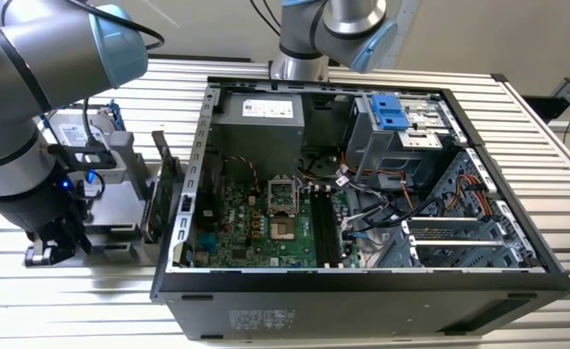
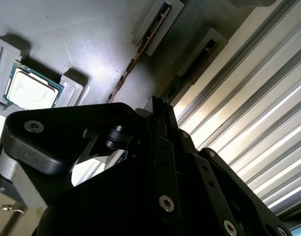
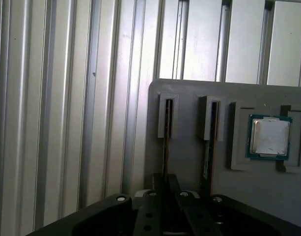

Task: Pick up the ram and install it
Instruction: 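Pick up the ram and move it above insertion slot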

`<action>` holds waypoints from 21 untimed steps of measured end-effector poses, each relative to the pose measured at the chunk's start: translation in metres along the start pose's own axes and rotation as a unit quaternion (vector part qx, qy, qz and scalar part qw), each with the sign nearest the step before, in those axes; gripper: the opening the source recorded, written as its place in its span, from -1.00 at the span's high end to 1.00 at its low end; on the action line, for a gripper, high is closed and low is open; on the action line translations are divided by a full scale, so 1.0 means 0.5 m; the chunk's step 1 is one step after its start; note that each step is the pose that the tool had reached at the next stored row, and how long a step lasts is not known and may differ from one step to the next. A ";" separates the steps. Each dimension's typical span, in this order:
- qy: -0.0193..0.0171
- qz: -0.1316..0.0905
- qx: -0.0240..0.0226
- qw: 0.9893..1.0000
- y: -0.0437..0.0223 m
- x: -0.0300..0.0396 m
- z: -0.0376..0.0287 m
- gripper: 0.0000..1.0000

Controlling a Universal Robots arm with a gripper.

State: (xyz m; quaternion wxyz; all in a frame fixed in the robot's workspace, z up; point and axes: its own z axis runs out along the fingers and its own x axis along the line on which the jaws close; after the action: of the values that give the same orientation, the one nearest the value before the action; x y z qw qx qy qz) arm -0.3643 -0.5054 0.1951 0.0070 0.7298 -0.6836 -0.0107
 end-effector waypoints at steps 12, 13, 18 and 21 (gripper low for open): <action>0.000 0.000 0.000 1.000 0.000 0.000 0.001 1.00; 0.000 0.000 0.000 1.000 0.000 0.000 0.001 1.00; 0.000 0.000 0.000 1.000 0.000 0.000 0.001 1.00; 0.000 0.000 0.000 1.000 0.000 0.000 0.001 1.00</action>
State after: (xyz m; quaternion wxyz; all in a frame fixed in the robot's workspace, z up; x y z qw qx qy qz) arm -0.3643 -0.5055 0.1945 0.0071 0.7298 -0.6836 -0.0107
